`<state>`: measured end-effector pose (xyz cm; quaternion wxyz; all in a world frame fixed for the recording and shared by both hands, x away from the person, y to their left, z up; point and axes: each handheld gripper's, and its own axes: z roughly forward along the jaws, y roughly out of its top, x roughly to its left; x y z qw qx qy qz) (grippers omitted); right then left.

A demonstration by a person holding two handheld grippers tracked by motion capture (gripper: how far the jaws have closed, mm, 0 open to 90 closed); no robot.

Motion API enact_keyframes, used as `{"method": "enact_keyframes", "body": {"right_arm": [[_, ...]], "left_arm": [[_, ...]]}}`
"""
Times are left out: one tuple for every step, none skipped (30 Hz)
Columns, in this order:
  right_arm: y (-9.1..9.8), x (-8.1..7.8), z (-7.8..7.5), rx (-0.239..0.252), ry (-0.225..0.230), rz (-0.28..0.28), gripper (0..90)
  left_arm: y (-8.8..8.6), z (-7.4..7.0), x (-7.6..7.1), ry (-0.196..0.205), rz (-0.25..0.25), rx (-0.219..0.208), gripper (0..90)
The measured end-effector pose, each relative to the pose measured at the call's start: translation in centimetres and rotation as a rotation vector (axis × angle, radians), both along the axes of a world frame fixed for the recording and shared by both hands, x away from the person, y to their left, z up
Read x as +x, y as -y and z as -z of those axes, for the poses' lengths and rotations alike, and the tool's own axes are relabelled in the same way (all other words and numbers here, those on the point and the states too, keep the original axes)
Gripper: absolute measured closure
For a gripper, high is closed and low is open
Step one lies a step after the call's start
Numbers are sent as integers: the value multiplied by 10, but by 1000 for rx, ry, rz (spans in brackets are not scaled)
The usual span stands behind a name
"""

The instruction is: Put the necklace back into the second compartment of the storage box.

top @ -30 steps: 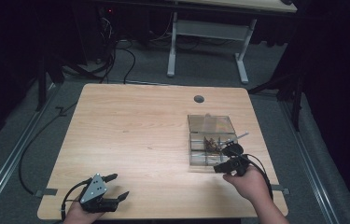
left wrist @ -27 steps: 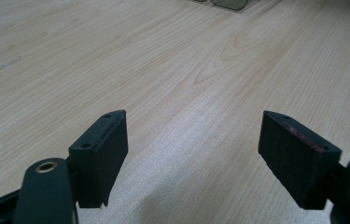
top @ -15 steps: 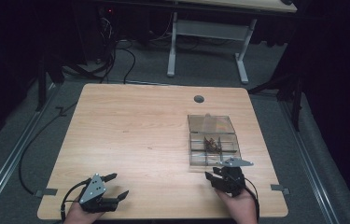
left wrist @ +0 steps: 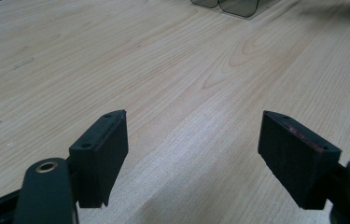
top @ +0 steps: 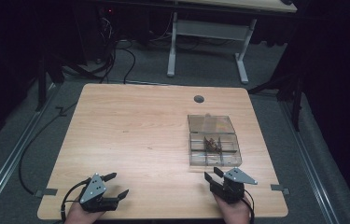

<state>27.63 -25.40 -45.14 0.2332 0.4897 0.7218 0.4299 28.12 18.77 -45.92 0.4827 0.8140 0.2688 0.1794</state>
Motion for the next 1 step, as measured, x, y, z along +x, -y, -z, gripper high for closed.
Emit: {"method": "enact_keyframes", "body": {"right_arm": [[-1,0,0,-8,4,-2,531]], "left_arm": [[0,0,0,-1,-2,-1,247]]}}
